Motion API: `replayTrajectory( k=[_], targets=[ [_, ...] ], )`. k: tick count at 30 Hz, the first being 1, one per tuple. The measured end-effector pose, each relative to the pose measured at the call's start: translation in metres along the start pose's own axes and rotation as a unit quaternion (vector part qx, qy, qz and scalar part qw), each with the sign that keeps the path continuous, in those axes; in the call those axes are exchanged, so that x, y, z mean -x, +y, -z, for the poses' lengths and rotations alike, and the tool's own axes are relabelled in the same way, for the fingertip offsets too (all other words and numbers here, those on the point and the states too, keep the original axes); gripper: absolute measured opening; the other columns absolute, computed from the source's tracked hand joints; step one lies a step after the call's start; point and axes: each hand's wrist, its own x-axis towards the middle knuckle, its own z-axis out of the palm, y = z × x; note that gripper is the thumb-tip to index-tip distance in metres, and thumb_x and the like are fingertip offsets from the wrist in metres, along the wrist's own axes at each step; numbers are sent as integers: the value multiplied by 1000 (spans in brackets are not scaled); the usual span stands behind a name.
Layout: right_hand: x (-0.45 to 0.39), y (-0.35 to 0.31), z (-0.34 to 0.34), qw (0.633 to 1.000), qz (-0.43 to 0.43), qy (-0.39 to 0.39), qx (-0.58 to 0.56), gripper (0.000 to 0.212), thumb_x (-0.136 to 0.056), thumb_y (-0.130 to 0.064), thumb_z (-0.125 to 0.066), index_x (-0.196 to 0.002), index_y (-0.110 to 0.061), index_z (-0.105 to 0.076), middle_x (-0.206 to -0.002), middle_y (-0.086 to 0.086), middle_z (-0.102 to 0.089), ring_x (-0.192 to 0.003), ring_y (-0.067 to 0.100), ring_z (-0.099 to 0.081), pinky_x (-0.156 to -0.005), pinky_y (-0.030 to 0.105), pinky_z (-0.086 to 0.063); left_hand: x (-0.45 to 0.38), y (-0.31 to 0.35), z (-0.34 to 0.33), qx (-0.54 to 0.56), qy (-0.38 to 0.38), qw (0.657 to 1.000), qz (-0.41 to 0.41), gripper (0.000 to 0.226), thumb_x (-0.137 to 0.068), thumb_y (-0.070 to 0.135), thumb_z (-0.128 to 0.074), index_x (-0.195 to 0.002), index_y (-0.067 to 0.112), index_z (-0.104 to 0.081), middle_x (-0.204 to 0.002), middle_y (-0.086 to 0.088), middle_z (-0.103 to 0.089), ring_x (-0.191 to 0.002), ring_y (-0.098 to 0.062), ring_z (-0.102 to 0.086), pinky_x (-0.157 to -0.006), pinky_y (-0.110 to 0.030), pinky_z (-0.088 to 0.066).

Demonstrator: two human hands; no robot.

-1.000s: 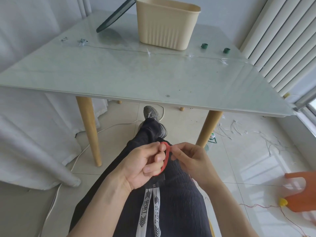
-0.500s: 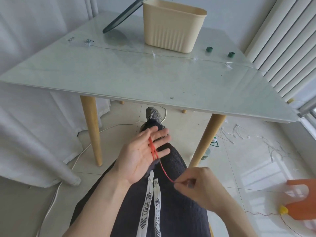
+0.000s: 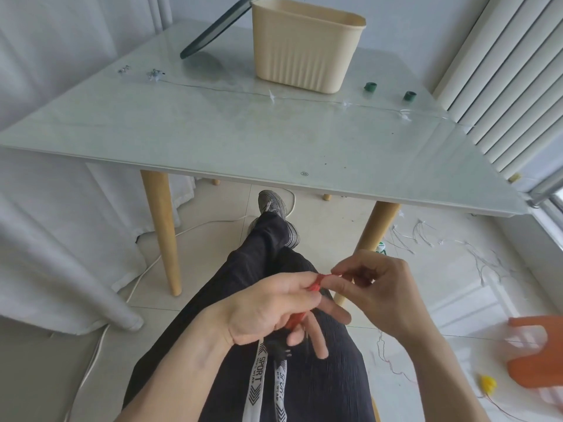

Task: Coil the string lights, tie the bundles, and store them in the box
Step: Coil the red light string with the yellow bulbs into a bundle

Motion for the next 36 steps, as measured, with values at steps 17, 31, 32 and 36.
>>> replayTrajectory(
  k=[17,31,32,36],
  targets=[
    [2,43,-34,997,-71,-16,-33,18,-95,-34,-66,-81,-24,-72,-56,-7,-56,-53,7,-48,-54,26,-41,3,19,23,244,276,906,-208,36,-96,15,-39,-122,-2,-58,-92,-14,-75,-46,-14,-59,-45,-20,-45],
    [4,-8,-39,986,52,-145,55,17,-92,-24,-69,-77,-22,-77,-78,-11,-71,-64,9,-62,-59,21,-45,-3,9,6,137,207,968,-31,32,-93,27,-60,-116,4,-52,-109,-22,-71,-96,-34,-67,-82,-45,-54],
    [2,-8,-37,989,46,-125,58,11,-89,-26,-73,-79,-24,-78,-78,-15,-70,-68,4,-64,-60,14,-43,-3,8,4,139,198,970,-19,36,-94,30,-56,-117,3,-52,-103,-20,-72,-89,-31,-68,-76,-41,-56],
    [-5,0,-30,990,37,-80,107,27,-70,-47,-86,-67,-26,-71,-60,-12,-62,-58,5,-57,-52,12,-38,-5,2,8,107,92,990,24,64,-100,50,-33,-131,-4,-49,-110,-23,-66,-87,-38,-69,-67,-40,-60]
  ],
)
